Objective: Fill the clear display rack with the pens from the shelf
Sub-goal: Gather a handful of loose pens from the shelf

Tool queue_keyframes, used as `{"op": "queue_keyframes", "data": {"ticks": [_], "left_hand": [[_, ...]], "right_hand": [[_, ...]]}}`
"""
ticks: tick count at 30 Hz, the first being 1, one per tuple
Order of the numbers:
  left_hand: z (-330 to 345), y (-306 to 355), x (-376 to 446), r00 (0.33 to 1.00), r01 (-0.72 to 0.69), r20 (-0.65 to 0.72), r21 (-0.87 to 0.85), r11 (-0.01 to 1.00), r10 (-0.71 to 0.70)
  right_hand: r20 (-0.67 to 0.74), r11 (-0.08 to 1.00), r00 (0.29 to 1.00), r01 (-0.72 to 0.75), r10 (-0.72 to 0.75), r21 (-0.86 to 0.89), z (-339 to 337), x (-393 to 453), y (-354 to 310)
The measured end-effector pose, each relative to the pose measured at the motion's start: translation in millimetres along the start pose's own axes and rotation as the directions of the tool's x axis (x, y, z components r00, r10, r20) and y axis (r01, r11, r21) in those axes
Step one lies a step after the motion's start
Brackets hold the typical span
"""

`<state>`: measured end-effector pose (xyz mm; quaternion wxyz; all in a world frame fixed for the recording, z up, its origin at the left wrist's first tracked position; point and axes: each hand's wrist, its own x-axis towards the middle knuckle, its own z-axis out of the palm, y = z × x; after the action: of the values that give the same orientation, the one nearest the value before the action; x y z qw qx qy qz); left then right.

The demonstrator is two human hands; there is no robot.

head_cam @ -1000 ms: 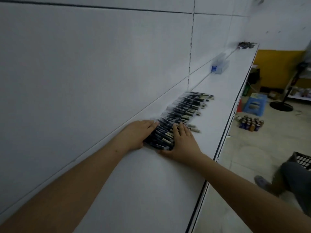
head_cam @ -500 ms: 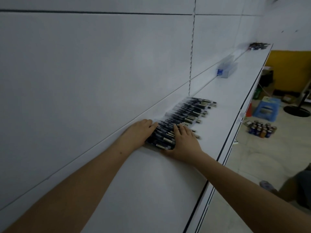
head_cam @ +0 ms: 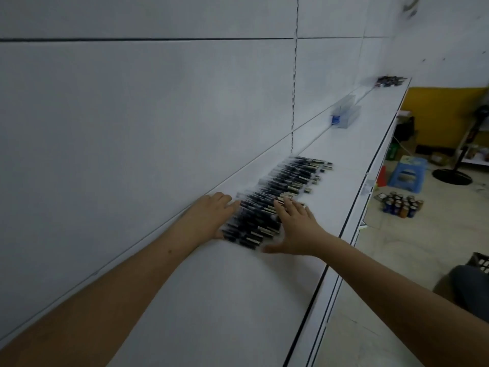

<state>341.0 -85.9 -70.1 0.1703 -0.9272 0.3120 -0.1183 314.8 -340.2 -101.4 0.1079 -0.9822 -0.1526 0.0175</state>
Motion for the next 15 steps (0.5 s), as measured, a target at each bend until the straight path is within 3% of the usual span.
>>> {"op": "queue_keyframes", "data": {"ticks": [3, 8, 11, 15], "left_hand": [[-7, 8, -11, 0.997, 0.012, -0.071, -0.154, 0.988, -0.023], [-23, 43, -6, 0.964, 0.117, -0.176, -0.384, 0.916, -0.197], [-35, 74, 11, 0.934, 0.171, -0.204, -0.466, 0.868, -0.293], [-54, 112, 55, 0.885, 0.249, -0.214, -0.534, 0.808, -0.414]], "right_hand": [[-0.122, 0.998, 0.991, 0.055, -0.050, 0.036, -8, -17, -3], [-0.334, 0.990, 0.938, 0.122, -0.092, 0.069, -32, -34, 11], [-0.408, 0.981, 0.904, 0.176, -0.129, 0.080, -50, -36, 31], [-0.459, 0.965, 0.854, 0.262, -0.245, -0.027, -81, -25, 75]]}}
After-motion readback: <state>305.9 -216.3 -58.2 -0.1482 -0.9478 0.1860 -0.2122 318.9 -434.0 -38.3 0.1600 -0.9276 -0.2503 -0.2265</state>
